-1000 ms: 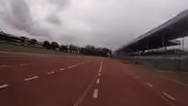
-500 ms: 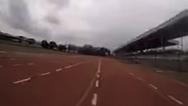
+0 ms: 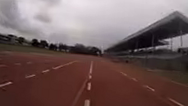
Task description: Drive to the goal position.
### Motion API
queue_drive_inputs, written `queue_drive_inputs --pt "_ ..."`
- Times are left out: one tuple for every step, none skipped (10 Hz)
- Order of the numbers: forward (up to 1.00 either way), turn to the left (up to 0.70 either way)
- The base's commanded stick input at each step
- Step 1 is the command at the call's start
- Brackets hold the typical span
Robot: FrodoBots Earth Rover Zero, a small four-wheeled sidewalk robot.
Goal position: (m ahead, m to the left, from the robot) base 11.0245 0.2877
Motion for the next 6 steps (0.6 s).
queue_drive_inputs --pt "0.50 0.00" --pt "0.50 0.00" --pt "0.50 0.00" --pt "0.50 0.00" --pt "0.50 0.00" --pt "0.50 0.00"
